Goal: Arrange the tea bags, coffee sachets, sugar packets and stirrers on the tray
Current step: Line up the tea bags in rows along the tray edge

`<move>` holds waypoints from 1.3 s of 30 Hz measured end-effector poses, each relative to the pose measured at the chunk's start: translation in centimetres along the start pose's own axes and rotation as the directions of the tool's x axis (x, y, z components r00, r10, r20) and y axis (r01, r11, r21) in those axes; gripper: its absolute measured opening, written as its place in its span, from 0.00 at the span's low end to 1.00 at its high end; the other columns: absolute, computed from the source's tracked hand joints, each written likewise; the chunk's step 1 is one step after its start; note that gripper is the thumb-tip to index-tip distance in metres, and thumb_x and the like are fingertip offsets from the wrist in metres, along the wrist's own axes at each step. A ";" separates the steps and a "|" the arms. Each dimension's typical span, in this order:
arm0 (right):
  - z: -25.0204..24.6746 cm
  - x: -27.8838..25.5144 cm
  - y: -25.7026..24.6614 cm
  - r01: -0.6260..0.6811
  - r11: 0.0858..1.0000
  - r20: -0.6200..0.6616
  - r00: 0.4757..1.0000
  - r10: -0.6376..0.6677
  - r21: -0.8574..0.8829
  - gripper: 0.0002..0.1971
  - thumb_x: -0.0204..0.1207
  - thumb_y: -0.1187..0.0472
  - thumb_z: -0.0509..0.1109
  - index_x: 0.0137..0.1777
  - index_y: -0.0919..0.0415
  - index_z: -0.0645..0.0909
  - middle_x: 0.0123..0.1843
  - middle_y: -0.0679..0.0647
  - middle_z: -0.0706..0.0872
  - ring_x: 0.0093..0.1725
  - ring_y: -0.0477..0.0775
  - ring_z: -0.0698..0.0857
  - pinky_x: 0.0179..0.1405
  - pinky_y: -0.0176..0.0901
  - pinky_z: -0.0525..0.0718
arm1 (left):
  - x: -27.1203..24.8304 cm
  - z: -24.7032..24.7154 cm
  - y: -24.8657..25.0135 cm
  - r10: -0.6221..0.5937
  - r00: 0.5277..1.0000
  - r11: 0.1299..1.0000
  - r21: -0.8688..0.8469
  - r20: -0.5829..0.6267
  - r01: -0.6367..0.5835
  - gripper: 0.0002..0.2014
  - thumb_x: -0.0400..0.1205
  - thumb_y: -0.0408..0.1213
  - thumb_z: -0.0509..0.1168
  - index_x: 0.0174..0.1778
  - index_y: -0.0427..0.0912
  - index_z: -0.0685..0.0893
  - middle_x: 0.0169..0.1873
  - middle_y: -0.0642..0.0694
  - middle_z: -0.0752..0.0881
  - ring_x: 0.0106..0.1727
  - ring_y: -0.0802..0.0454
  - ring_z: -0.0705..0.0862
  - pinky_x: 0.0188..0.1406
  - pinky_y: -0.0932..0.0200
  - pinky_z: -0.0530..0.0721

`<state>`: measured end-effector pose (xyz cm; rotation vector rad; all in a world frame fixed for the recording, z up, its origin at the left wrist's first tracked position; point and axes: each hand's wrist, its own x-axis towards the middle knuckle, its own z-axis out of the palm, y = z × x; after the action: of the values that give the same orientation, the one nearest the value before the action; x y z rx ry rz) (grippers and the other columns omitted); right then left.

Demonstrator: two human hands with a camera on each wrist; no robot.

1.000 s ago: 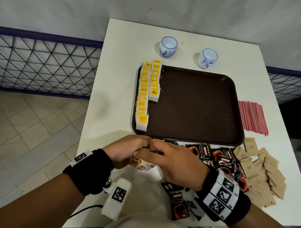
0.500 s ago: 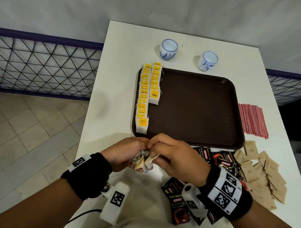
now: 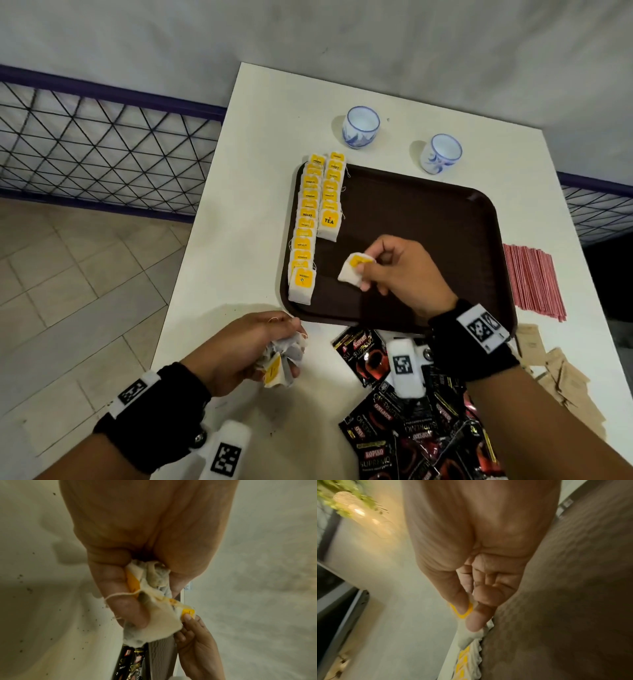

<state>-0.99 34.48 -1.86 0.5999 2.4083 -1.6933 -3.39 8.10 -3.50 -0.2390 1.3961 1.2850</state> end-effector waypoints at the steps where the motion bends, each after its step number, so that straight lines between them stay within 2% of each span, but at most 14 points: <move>1: 0.1 0.9 0.1 -0.024 0.999 -0.002 1.000 0.024 0.026 0.08 0.75 0.70 0.77 0.46 0.74 0.80 0.32 0.67 0.90 0.27 0.59 0.83 0.21 0.42 0.76 | 0.0 -0.1 0.0 0.009 1.000 1.000 -0.005 0.005 -0.009 0.15 0.88 0.45 0.64 0.57 0.35 0.87 0.44 0.34 0.91 0.41 0.39 0.91 0.30 0.56 0.84; 3: 0.2 2.4 0.1 -0.052 0.996 -0.005 0.999 0.052 0.068 0.07 0.75 0.73 0.76 0.47 0.74 0.80 0.35 0.71 0.90 0.30 0.60 0.87 0.22 0.40 0.79 | 0.0 -0.4 -0.1 0.029 0.999 1.000 -0.010 0.018 -0.029 0.16 0.88 0.45 0.64 0.57 0.35 0.87 0.45 0.33 0.90 0.41 0.39 0.90 0.30 0.56 0.84; 5: 0.5 3.6 -0.1 -0.083 0.990 -0.001 0.996 0.084 0.118 0.05 0.76 0.74 0.75 0.46 0.70 0.80 0.37 0.72 0.90 0.32 0.59 0.90 0.24 0.39 0.83 | 0.0 -0.6 0.0 0.048 0.998 0.998 -0.033 0.030 -0.047 0.16 0.88 0.45 0.64 0.58 0.33 0.86 0.44 0.33 0.89 0.41 0.40 0.90 0.30 0.57 0.84; 8: 0.8 5.0 -0.5 -0.125 0.981 0.021 0.992 0.124 0.147 0.05 0.77 0.74 0.74 0.46 0.67 0.82 0.37 0.69 0.91 0.32 0.57 0.91 0.25 0.38 0.84 | 0.2 -0.9 0.1 0.066 0.997 0.997 -0.053 0.035 -0.064 0.17 0.87 0.45 0.65 0.58 0.31 0.86 0.44 0.33 0.89 0.40 0.40 0.90 0.31 0.55 0.85; 12: 0.6 5.9 -1.8 -0.131 0.990 0.024 0.991 0.130 0.051 0.07 0.71 0.71 0.80 0.45 0.71 0.85 0.31 0.60 0.90 0.28 0.49 0.87 0.21 0.34 0.77 | 0.6 -1.4 0.1 0.088 0.996 0.996 -0.034 0.004 -0.088 0.17 0.86 0.47 0.66 0.56 0.35 0.88 0.45 0.35 0.92 0.42 0.39 0.91 0.43 0.48 0.85; 15: -0.1 5.8 -3.0 -0.087 0.994 0.030 0.996 0.089 -0.073 0.07 0.68 0.70 0.83 0.41 0.69 0.87 0.28 0.55 0.87 0.25 0.44 0.81 0.23 0.30 0.74 | 0.7 -1.7 0.0 0.090 0.996 0.995 -0.042 -0.017 -0.091 0.15 0.86 0.47 0.66 0.51 0.39 0.90 0.47 0.36 0.92 0.42 0.39 0.92 0.45 0.45 0.86; 18: -0.6 5.7 -3.4 -0.087 0.983 0.100 0.990 0.103 -0.159 0.09 0.67 0.70 0.84 0.41 0.74 0.87 0.27 0.56 0.87 0.23 0.43 0.80 0.24 0.29 0.75 | 0.8 -1.9 0.0 0.098 0.995 0.994 -0.054 -0.008 -0.098 0.14 0.86 0.46 0.66 0.51 0.38 0.90 0.46 0.35 0.91 0.42 0.38 0.91 0.43 0.47 0.85; 20: -0.7 5.8 -3.5 -0.122 0.980 0.135 0.980 0.144 -0.155 0.10 0.69 0.70 0.82 0.44 0.75 0.86 0.27 0.57 0.88 0.23 0.44 0.83 0.20 0.30 0.73 | 0.9 -1.8 0.1 0.107 0.994 0.992 -0.062 -0.006 -0.107 0.14 0.87 0.46 0.66 0.50 0.39 0.90 0.44 0.36 0.91 0.42 0.38 0.91 0.42 0.48 0.85; 24: 0.1 6.3 -3.0 -0.180 0.979 0.169 0.966 0.194 -0.095 0.12 0.72 0.72 0.80 0.50 0.76 0.82 0.35 0.66 0.91 0.28 0.51 0.89 0.20 0.34 0.77 | 1.0 -1.7 0.1 0.111 0.994 0.993 -0.036 -0.010 -0.111 0.14 0.87 0.47 0.65 0.48 0.42 0.92 0.44 0.38 0.92 0.43 0.39 0.92 0.45 0.46 0.86; 27: 0.8 7.1 -2.8 -0.229 0.970 0.198 0.950 0.240 -0.076 0.11 0.73 0.73 0.78 0.53 0.74 0.81 0.35 0.64 0.91 0.30 0.53 0.91 0.21 0.35 0.79 | 1.0 -1.8 -0.1 0.111 0.994 0.993 -0.025 -0.012 -0.112 0.14 0.87 0.47 0.65 0.50 0.41 0.91 0.46 0.36 0.92 0.43 0.39 0.92 0.47 0.45 0.86; 31: 1.5 8.1 -2.8 -0.254 0.965 0.210 0.942 0.262 -0.065 0.10 0.74 0.75 0.77 0.51 0.68 0.81 0.34 0.63 0.89 0.29 0.53 0.90 0.20 0.35 0.80 | 0.9 -1.8 -0.4 0.121 0.993 0.992 -0.028 0.004 -0.121 0.16 0.88 0.46 0.64 0.54 0.37 0.89 0.47 0.34 0.91 0.43 0.37 0.91 0.46 0.45 0.86; 39: 2.5 9.1 -2.7 -0.278 0.957 0.130 0.949 0.287 -0.082 0.10 0.74 0.73 0.78 0.48 0.63 0.81 0.37 0.62 0.89 0.28 0.52 0.89 0.21 0.36 0.82 | 1.2 -1.8 -0.6 0.126 0.992 0.992 -0.006 -0.013 -0.126 0.15 0.87 0.48 0.64 0.50 0.43 0.91 0.46 0.37 0.92 0.45 0.40 0.91 0.49 0.43 0.82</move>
<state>-10.64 33.62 -3.48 0.7487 2.1490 -1.4842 -4.32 7.09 -5.22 -0.1654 1.4369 1.3940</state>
